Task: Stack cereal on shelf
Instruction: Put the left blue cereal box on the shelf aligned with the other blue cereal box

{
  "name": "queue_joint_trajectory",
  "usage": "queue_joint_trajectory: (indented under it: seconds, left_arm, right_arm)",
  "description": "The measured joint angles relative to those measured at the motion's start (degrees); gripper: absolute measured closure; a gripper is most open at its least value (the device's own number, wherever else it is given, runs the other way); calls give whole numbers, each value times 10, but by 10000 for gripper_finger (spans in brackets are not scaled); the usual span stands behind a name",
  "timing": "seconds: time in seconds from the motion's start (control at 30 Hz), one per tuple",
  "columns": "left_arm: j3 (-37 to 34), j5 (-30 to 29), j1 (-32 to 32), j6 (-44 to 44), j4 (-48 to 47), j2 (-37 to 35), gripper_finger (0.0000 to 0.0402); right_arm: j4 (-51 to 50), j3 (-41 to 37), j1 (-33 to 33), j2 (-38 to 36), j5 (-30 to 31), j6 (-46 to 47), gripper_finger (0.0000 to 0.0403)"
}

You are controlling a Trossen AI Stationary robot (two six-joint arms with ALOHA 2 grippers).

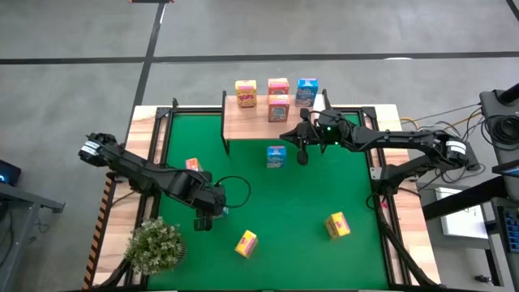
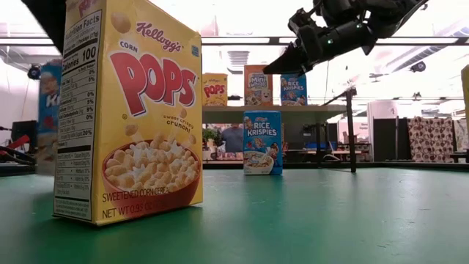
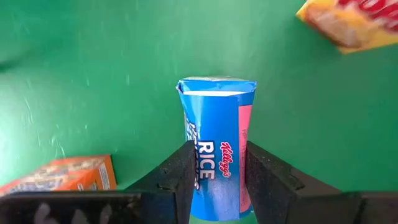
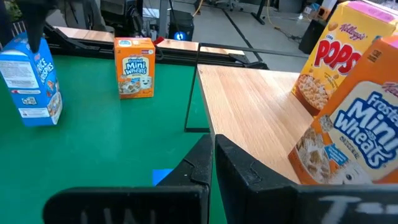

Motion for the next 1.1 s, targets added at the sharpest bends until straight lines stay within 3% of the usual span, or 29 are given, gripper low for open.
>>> queue_joint_trajectory:
  seconds: [0.57,0.87,1.1]
  left_arm:
    - [145,-125,33,120,-9,0,292]
    - [154,-161,54,184,33,0,292]
    - [154,-162,101,207,50,1,292]
  right_arm:
    - [-139,0,43,-106,0,4,394]
    - [-133,-2,76,-112,0,-7,394]
    - [-55,-2,103,-72,0,4,384]
